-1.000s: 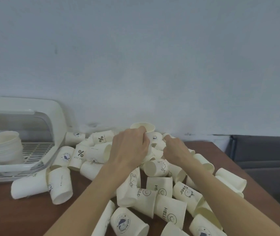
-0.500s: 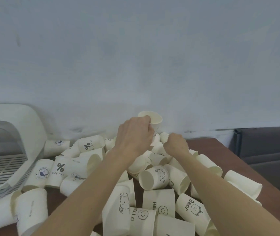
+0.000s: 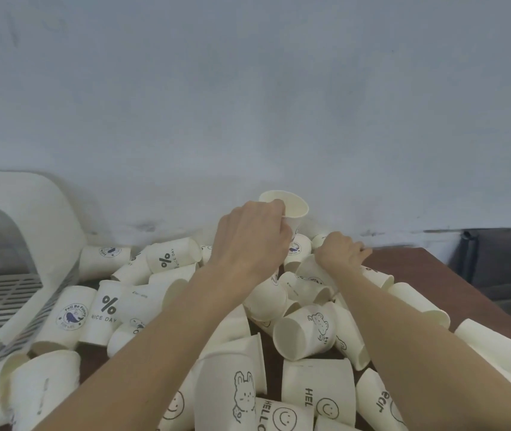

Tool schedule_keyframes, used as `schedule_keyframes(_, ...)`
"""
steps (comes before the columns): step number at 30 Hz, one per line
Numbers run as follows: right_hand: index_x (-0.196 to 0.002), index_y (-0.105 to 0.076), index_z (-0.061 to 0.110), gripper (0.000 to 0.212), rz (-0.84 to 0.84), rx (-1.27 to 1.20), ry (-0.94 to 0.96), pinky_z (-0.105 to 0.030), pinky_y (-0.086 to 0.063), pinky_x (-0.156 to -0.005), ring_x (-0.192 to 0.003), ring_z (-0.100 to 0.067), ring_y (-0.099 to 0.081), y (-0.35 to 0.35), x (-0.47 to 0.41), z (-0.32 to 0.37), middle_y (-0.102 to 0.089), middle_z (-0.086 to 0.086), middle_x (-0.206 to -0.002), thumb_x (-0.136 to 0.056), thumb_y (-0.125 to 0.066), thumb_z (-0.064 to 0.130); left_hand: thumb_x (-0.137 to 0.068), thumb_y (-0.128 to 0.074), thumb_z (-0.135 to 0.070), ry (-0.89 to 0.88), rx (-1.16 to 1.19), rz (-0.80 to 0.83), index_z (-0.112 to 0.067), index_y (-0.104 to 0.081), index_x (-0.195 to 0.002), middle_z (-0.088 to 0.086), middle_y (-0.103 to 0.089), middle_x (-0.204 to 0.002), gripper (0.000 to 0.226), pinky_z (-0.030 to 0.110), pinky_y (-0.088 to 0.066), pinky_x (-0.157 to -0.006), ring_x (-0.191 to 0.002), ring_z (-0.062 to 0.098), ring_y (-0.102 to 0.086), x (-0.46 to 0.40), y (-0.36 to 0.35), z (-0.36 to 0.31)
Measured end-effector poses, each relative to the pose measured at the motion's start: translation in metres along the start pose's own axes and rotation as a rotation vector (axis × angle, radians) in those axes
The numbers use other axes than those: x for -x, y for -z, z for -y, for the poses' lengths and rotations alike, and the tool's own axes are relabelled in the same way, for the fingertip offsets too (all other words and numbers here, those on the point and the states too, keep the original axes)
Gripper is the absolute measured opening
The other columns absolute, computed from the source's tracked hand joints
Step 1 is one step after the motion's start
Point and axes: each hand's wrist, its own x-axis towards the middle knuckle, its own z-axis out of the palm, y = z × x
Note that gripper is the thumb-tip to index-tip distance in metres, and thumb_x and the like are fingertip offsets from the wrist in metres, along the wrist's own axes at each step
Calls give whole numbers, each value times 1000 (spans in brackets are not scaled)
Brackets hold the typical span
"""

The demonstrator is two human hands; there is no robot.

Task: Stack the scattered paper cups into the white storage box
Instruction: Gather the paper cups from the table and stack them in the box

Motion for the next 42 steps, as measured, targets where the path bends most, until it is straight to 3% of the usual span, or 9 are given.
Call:
schedule_keyframes(3, -88, -56, 18, 7, -72, -42, -13, -40, -30, -97, -111, -31, -50, -2, 0, 4, -63, -9, -111, -85, -51, 14, -96, -38, -27, 8, 7, -7, -17, -48, -86, 4, -56, -81, 18, 36, -38, -64, -76, 31, -49, 0, 1, 1)
schedule_keyframes(9, -84, -55, 17, 8, -249, -48, 50, -39, -29, -93, -99, -28, -57, 13, 4, 1, -63, -6, -93, -87, -48, 13, -97, -37, -27, 5, 1, -18, -17, -48, -87, 0, -54, -81, 19, 36, -39, -64, -77, 29, -50, 13, 11, -1)
schedule_keyframes(14, -86, -60, 15, 19, -343, 15, 196, -41, -30, -89, -88, -28, -54, 37, 13, -5, -65, -7, -80, -82, -44, 5, -100, -34, -27, -35, -27, -49, -18, -50, -93, -1, -57, -86, 20, 38, -43, -68, -76, 27, -51, 28, 31, -6)
schedule_keyframes(19, -78, -45, 19, 21, -392, 122, 411, -40, -27, -80, -74, -25, -40, 59, 49, -7, -58, -2, -68, -77, -43, -2, -100, -35, -29, -26, -16, -101, -17, -53, -94, -1, -57, -83, 23, 39, -43, -66, -72, 26, -51, 48, 54, -10)
schedule_keyframes(23, -70, -40, 19, 25, -509, 169, 553, -41, -26, -79, -66, -26, -41, 67, 85, -10, -46, 1, -54, -73, -51, -4, -99, -37, -29, -35, 7, -112, -16, -55, -91, -1, -55, -79, 24, 39, -44, -63, -69, 26, -52, 73, 72, -11)
schedule_keyframes(28, -70, -39, 19, 30, -561, 174, 635, -39, -27, -78, -64, -24, -34, 94, 123, -9, -39, 2, -55, -67, -53, -7, -99, -34, -31, -4, -43, -109, -17, -48, -86, -2, -51, -78, 24, 36, -41, -63, -70, 25, -50, 89, 98, -14)
schedule_keyframes(33, -67, -37, 18, 32, -591, 129, 677, -40, -28, -75, -61, -26, -45, 120, 162, 3, -46, -1, -53, -67, -56, -8, -100, -33, -32, 7, -80, -105, -18, -47, -88, -1, -55, -84, 23, 37, -42, -66, -75, 27, -54, 101, 127, -20)
schedule_keyframes(38, -66, -37, 19, 36, -572, 70, 720, -39, -27, -71, -56, -26, -45, 142, 202, 6, -50, -1, -52, -63, -57, -10, -100, -32, -32, 49, -77, -121, -17, -50, -90, -1, -58, -88, 25, 38, -44, -71, -79, 26, -56, 121, 151, -18)
schedule_keyframes(42, -67, -44, 20, 27, -543, 37, 784, -36, -23, -68, -57, -24, -39, 162, 220, 5, -50, 2, -53, -75, -61, 0, -100, -33, -32, 88, -63, -128, -18, -54, -96, -2, -61, -92, 26, 40, -45, -75, -84, 27, -58, 140, 165, -11)
